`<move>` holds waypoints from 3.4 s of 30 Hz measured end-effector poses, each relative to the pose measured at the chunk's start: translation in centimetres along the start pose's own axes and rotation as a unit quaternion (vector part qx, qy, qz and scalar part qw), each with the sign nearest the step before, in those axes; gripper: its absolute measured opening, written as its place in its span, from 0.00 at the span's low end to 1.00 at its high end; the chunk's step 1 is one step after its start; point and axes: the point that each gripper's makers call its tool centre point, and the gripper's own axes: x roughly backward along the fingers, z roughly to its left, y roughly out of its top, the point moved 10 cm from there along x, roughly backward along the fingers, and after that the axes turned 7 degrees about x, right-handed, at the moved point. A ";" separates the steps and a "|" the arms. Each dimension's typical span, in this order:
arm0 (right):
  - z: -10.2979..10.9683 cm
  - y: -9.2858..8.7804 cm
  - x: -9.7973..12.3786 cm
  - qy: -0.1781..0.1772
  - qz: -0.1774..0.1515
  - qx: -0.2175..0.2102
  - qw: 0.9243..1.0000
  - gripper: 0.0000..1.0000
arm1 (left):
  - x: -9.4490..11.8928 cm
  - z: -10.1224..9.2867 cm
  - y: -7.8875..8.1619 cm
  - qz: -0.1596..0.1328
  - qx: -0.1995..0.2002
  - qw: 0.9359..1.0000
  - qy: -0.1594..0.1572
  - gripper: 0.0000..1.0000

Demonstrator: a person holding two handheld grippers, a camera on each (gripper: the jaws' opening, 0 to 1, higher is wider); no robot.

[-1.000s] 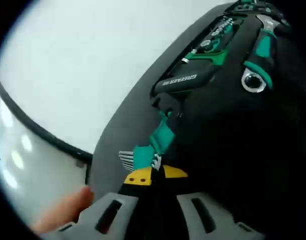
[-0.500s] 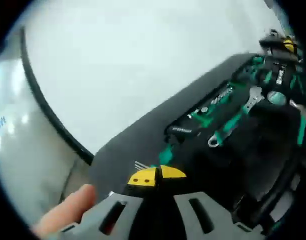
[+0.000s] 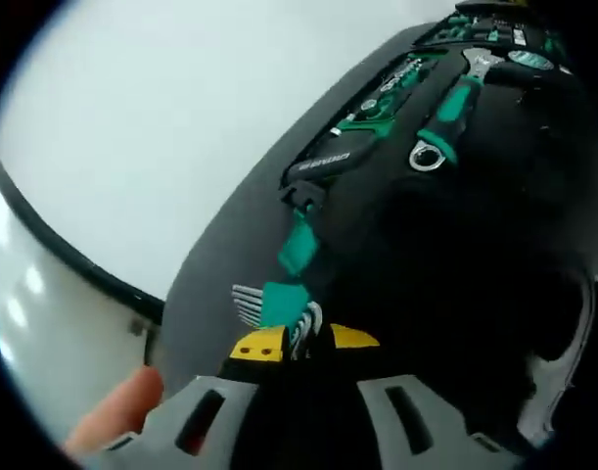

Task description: Pick up the tools and put them into their designated positions in the toolbox.

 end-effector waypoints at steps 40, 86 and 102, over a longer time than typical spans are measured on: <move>1.0 -0.2 -0.3 0.032 0.013 0.018 0.999 0.07 | -0.2 0.3 -2.0 0.038 -0.186 0.981 0.047 0.11; 0.7 -1.0 -0.6 0.029 0.037 0.013 0.999 0.08 | 13.4 -10.5 4.9 -0.114 0.047 0.991 -0.048 0.26; 1.0 -0.8 -0.7 0.027 0.036 0.036 0.998 0.08 | 8.9 -0.6 -4.9 -0.076 0.191 0.979 0.009 0.08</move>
